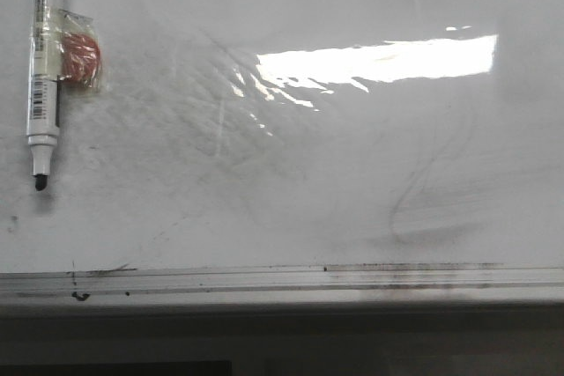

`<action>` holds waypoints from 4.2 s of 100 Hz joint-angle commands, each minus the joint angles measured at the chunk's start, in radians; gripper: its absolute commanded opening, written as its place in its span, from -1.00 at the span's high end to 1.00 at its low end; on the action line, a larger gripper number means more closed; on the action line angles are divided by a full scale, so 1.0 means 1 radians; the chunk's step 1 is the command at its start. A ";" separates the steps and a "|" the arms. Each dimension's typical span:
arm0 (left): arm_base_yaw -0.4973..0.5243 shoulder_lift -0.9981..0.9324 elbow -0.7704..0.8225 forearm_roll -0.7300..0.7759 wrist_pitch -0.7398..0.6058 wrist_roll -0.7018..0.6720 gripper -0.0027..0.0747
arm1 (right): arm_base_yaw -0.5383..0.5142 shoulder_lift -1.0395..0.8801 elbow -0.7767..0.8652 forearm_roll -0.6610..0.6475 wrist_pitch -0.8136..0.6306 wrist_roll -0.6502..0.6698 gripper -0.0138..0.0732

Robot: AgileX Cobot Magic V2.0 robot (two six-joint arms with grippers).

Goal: Write number 9 on whiteboard

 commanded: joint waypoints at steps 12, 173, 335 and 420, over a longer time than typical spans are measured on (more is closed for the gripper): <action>0.003 -0.027 0.041 -0.009 -0.111 0.003 0.98 | -0.005 -0.022 0.012 -0.007 -0.019 -0.011 0.83; 0.003 0.107 -0.251 -0.103 -0.223 0.007 0.98 | 0.045 0.226 -0.364 0.200 0.130 0.001 0.83; -0.826 0.957 -0.262 -0.333 -0.772 0.007 0.00 | 0.075 0.267 -0.378 0.200 0.102 0.001 0.83; -0.828 1.009 -0.360 0.255 -0.693 0.007 0.98 | 0.689 0.625 -0.644 0.404 0.185 -0.367 0.33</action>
